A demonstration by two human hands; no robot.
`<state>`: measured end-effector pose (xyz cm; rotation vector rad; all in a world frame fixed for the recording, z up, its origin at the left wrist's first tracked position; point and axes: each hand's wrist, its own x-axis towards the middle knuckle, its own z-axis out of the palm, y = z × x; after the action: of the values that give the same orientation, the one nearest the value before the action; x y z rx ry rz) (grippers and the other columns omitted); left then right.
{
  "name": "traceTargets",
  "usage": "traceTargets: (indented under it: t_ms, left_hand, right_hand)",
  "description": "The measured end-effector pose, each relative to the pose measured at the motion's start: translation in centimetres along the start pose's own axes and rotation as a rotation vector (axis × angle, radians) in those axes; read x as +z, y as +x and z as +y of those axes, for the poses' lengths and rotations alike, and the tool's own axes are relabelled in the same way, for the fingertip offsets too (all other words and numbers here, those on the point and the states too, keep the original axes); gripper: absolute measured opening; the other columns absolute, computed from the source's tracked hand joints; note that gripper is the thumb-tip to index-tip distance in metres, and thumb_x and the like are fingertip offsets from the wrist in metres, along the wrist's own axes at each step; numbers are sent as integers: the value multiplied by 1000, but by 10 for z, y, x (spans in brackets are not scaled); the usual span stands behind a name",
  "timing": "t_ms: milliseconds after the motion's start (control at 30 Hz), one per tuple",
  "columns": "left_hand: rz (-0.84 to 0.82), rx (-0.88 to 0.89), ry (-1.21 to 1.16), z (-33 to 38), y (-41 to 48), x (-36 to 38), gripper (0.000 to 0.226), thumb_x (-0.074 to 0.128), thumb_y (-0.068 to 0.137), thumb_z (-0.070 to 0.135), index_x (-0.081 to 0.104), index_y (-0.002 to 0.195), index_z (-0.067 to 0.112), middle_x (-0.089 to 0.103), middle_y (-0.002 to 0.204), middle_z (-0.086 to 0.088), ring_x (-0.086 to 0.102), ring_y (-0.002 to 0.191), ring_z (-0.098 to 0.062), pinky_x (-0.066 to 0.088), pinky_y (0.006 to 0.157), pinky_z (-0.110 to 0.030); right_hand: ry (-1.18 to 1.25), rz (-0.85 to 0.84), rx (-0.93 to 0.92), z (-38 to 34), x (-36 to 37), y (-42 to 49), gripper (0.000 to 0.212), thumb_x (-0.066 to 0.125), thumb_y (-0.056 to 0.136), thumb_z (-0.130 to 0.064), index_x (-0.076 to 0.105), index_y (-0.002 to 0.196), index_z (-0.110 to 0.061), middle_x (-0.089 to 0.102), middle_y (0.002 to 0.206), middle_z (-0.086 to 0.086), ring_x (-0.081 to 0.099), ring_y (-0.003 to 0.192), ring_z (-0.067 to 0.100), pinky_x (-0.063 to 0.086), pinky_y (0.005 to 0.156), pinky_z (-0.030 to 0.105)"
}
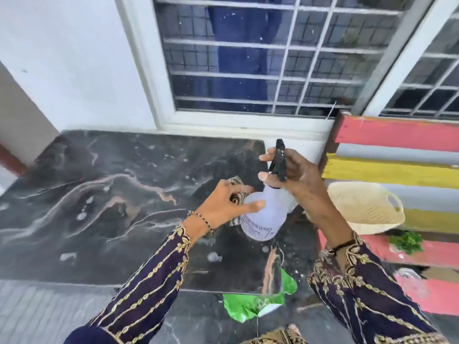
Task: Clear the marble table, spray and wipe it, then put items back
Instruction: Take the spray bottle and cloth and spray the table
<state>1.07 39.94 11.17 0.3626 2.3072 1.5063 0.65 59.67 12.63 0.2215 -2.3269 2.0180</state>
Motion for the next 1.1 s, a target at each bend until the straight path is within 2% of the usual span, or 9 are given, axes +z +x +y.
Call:
traceTargets:
  t_ms: [100, 200, 267, 367, 467, 567, 800, 1000, 1100]
  left_hand:
    - [29, -45, 170, -20, -35, -36, 59, 89, 59, 36, 57, 108, 40, 36, 114, 7, 43, 110, -3, 32, 86, 2]
    - [129, -50, 281, -37, -51, -60, 58, 89, 50, 51, 52, 95, 52, 38, 109, 12, 48, 101, -3, 43, 91, -17]
    - [276, -69, 327, -45, -60, -71, 55, 84, 44, 65, 56, 88, 47, 40, 103, 17, 52, 94, -3, 49, 83, -26]
    - [466, -131, 367, -60, -65, -80, 71, 74, 39, 78, 61, 86, 27, 42, 98, 16, 56, 85, -6, 53, 73, -30]
    - [535, -170, 360, -78, -63, -84, 73, 69, 36, 85, 59, 74, 23, 41, 97, 11, 52, 80, -6, 52, 69, -30]
    - [518, -264, 264, -94, -62, -97, 71, 73, 38, 80, 64, 80, 23, 41, 98, 9, 51, 85, -6, 50, 72, -23]
    - [671, -372, -103, -128, -79, -155, 68, 78, 55, 66, 64, 107, 24, 46, 113, 9, 49, 104, -1, 38, 90, -18]
    - [804, -387, -264, -161, -98, -246, 45, 82, 58, 57, 62, 91, 33, 53, 109, 4, 59, 95, -4, 42, 78, -17]
    - [847, -341, -294, -187, -105, -300, 36, 83, 69, 35, 68, 99, 23, 56, 103, 5, 60, 84, 4, 44, 74, -9]
  right_hand:
    - [31, -132, -27, -21, 54, 12, 50, 83, 79, -6, 64, 126, -13, 74, 121, -1, 68, 115, 18, 52, 104, 52]
    - [91, -203, -19, -30, 98, 25, 47, 79, 84, -4, 65, 127, -14, 73, 123, -2, 70, 106, 15, 56, 96, 46]
    - [149, -188, 19, -31, 128, 35, 38, 75, 89, -9, 67, 125, -15, 74, 121, -2, 71, 91, 17, 58, 85, 40]
    - [137, -71, 139, -21, 172, 50, 19, 69, 95, -33, 75, 107, -20, 79, 104, 4, 73, 77, 22, 59, 76, 40]
    - [66, 32, 203, -9, 209, 62, 44, 61, 94, -56, 77, 89, -16, 78, 79, 7, 69, 60, 18, 57, 59, 35]
    - [103, 25, 205, -1, 239, 77, 58, 61, 93, -58, 72, 85, -2, 74, 74, 14, 57, 46, 21, 46, 43, 30]
    - [49, -99, 294, 12, 305, 122, 76, 62, 87, -68, 66, 71, 7, 69, 66, 23, 49, 38, 18, 41, 40, 27]
    - [-55, -110, 294, 21, 378, 180, 93, 49, 88, -75, 65, 72, 15, 70, 69, 26, 49, 37, 19, 40, 38, 24]
    - [-183, -46, 298, 40, 422, 222, 88, 45, 87, -79, 67, 66, 4, 71, 60, 16, 58, 43, 23, 49, 47, 33]
